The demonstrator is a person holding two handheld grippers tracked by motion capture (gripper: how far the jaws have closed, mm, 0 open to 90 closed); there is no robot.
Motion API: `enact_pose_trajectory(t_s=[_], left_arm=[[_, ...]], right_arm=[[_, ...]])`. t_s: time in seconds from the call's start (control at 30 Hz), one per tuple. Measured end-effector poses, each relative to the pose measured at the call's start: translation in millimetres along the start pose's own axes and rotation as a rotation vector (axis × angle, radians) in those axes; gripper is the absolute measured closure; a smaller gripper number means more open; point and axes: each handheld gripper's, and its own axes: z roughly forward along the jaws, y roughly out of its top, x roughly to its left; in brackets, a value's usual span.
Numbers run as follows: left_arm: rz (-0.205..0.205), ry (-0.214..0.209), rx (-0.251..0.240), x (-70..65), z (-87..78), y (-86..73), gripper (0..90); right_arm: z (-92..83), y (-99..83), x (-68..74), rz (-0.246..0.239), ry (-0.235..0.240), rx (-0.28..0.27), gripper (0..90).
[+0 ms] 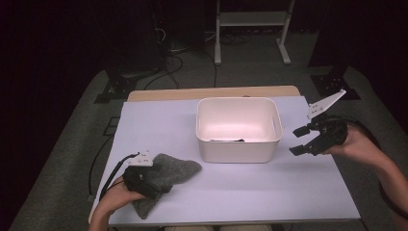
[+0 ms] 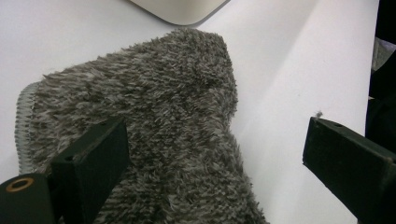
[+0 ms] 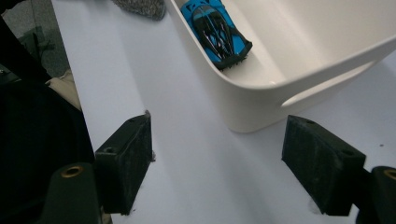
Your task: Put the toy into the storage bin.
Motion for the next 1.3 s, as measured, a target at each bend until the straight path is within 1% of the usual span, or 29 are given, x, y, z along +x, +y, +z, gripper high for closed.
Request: enact_pose_trajectory(t_s=[0.1,0.17,0.4,0.63,0.83,1.3], left_arm=[[-0.001,0.003,0.0,-0.3,0.5,0.1,6.5],[-0.001,0.005,0.002,-0.4,0.9,0.1,3.2],[0.007,0.008,0.006,-1.2,0.6,0.4,3.2],[0.004,0.01,0.002,-1.0,-0.2,0.3,3.2],[0.003,0.011,0.003,-1.2,-0.2,0.4,3.1],[0.004,0.012,0.0,-1.2,-1.4,0.5,3.1]], right_arm=[[3.4,-7.4,-1.8,0.014,0.004,-0.003,21.8],[5.7,-11.8,-2.7,0.024,0.009,-0.008,21.2],[14.4,-24.8,-4.0,0.046,0.017,-0.014,18.6],[21.4,-36.7,-4.9,0.068,0.025,-0.026,17.0],[28.8,-46.9,-5.8,0.081,0.035,-0.042,16.7],[39.2,-66.1,-5.4,0.117,0.048,-0.076,16.7]])
